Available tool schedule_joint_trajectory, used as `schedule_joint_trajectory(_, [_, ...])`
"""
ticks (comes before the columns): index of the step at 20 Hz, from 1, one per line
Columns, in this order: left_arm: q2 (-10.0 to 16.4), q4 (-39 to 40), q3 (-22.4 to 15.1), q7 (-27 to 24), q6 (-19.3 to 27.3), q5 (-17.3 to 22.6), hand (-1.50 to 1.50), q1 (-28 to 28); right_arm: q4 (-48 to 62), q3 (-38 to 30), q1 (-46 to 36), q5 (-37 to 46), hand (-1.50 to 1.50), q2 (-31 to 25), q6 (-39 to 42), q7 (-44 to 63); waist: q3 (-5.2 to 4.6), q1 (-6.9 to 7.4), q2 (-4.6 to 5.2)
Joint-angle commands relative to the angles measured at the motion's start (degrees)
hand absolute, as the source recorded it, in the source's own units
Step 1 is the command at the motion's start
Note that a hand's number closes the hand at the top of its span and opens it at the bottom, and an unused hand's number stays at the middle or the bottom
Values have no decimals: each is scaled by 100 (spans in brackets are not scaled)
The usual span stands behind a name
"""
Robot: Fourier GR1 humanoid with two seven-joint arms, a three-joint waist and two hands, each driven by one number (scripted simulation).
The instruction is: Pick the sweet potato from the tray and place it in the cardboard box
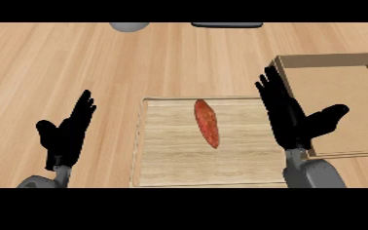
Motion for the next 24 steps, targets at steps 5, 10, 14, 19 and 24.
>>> schedule_joint_trajectory(5, [199, -292, -511, -221, -591, -724, 0, -1100, 55, 1366, -210, 1816, -150, -97, -1046, 882, 124, -93, 21])
schedule_joint_trajectory(10, [200, -484, -757, -146, -769, -727, 0, -985, 664, 1786, -211, 3794, -150, -1602, -1166, 475, 48, -176, -37])
schedule_joint_trajectory(14, [150, -520, -840, 58, -760, -812, 0, -1194, 472, 2639, -327, 5330, -150, -1929, -1425, 933, 87, -209, -93])
schedule_joint_trajectory(19, [158, -452, -786, -7, -890, -754, 0, -1069, -742, 3008, -589, 6684, -150, -2234, -855, 2782, 104, -222, -87])
schedule_joint_trajectory(24, [85, -382, -794, -158, -918, -856, 0, -1057, -2228, 3407, -901, 6823, -150, -1913, 958, 4702, 116, -171, -49])
